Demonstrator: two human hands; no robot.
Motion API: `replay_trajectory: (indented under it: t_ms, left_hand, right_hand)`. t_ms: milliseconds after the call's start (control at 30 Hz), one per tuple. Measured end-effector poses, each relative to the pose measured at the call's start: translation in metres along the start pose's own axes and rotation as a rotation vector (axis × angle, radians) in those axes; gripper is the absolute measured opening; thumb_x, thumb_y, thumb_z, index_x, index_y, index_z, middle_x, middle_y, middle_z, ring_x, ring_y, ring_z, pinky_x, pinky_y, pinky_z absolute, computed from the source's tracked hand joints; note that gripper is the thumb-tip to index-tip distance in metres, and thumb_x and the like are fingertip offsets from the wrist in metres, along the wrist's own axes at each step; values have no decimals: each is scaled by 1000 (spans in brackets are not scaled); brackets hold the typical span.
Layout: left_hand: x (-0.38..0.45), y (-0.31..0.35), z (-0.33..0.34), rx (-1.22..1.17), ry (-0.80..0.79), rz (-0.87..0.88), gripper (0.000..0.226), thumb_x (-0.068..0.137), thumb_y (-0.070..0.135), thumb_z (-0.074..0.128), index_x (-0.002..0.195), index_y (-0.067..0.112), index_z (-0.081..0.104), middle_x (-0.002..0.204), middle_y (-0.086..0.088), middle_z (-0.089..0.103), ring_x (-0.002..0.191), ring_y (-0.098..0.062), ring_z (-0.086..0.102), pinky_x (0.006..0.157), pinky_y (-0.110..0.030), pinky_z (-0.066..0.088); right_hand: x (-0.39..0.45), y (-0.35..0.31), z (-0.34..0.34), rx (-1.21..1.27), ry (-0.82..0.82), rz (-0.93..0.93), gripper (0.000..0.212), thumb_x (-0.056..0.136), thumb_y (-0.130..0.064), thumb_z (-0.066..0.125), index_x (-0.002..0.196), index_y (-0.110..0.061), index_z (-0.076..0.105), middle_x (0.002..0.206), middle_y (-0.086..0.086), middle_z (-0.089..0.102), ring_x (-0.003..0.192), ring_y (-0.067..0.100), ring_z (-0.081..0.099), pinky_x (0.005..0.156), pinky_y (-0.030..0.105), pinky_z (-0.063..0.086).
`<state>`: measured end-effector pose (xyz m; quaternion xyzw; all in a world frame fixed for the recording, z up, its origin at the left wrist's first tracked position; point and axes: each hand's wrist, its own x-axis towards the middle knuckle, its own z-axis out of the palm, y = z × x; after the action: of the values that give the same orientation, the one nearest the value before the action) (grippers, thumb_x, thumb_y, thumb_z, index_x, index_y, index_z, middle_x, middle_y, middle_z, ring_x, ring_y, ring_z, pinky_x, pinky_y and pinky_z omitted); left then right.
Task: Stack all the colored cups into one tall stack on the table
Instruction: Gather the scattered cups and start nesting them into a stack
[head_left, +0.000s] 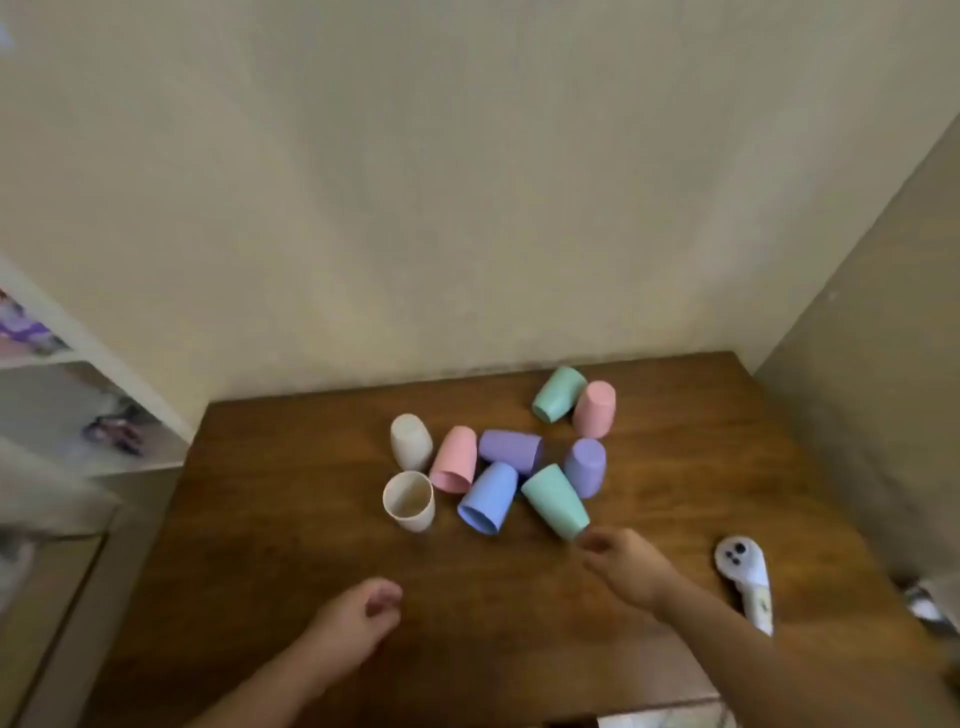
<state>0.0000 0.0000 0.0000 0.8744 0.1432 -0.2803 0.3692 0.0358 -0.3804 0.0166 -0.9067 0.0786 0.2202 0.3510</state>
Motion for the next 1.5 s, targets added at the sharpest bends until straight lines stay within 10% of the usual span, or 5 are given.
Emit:
replay_trajectory:
  t_ms: [200,400,733,1500]
  left_hand:
    - [34,14,24,319,124,118,34,100,38,71,134,38,70,151,1,54,139,-22,54,116,-36,44]
    - [67,-25,82,717,226,341,81,91,78,46,162,39,48,169,-9,37,158,-35,31,132,-59,22]
    - [88,-48,110,747,345,397,93,83,89,13,168,53,20,183,6,7,169,-21,0,134,-42,0]
    - [78,-57,121,625,500,499,74,94,84,34,161,54,36,178,9,26,166,-20,20,135,-44,15]
  right_hand:
    - [33,7,9,-31,259,10,37,92,-17,68,129,-14,75,127,10,72,121,33,67,101,38,51]
    - [49,91,58,-357,265,-69,83,85,-59,61,157,-19,49,158,12,47,147,41,38,120,56,38]
    - [69,114,87,-513,313,-188,78,96,-76,39,164,-37,37,171,-4,31,163,33,15,130,50,23]
    - [52,106,96,-428,474,-154,92,68,-97,51,137,-36,47,134,-3,55,127,27,53,102,45,51]
